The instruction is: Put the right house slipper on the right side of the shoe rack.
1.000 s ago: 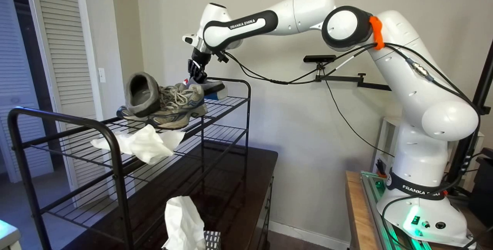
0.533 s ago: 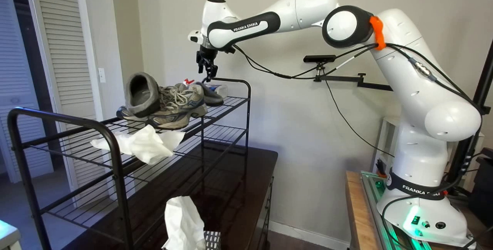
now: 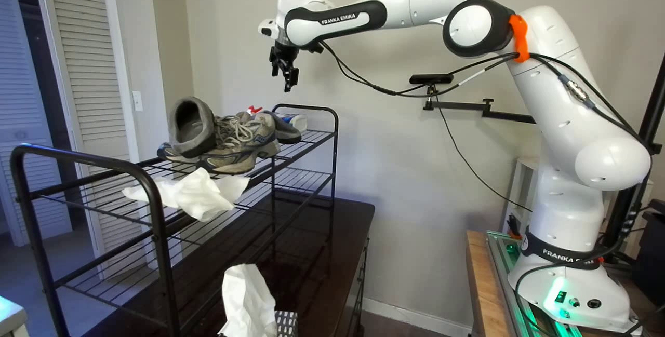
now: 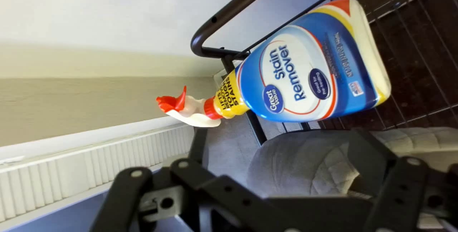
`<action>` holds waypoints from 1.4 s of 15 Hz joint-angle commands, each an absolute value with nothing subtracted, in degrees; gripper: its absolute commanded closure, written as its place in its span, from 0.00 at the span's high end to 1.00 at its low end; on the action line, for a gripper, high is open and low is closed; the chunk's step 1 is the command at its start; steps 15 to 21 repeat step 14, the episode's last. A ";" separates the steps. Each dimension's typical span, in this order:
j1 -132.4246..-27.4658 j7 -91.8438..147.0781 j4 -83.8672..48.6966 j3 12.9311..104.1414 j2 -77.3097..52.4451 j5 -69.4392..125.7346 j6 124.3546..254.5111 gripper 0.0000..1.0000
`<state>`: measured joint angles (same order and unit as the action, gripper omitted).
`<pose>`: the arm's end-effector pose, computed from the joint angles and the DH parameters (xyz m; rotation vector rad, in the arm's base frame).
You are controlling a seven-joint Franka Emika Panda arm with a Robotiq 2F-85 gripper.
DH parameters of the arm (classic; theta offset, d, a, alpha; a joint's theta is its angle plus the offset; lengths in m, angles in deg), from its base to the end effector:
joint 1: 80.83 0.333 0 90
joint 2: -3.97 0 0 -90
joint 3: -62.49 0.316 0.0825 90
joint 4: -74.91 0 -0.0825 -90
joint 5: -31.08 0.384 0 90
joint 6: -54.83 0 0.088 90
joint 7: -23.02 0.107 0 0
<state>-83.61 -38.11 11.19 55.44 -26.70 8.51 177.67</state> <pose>0.7400 -0.1166 0.5697 2.1526 1.2611 0.1940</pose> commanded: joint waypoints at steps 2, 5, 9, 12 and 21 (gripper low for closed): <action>-83.64 -35.12 11.47 55.53 -25.90 9.79 177.76 1.00; -83.64 -34.80 11.41 55.54 -25.76 9.89 177.75 1.00; -83.66 -34.80 11.37 55.54 -25.88 9.88 177.75 1.00; -83.66 -34.80 11.37 55.54 -25.89 9.88 177.75 1.00; -83.66 -34.80 11.37 55.54 -25.90 9.88 177.75 1.00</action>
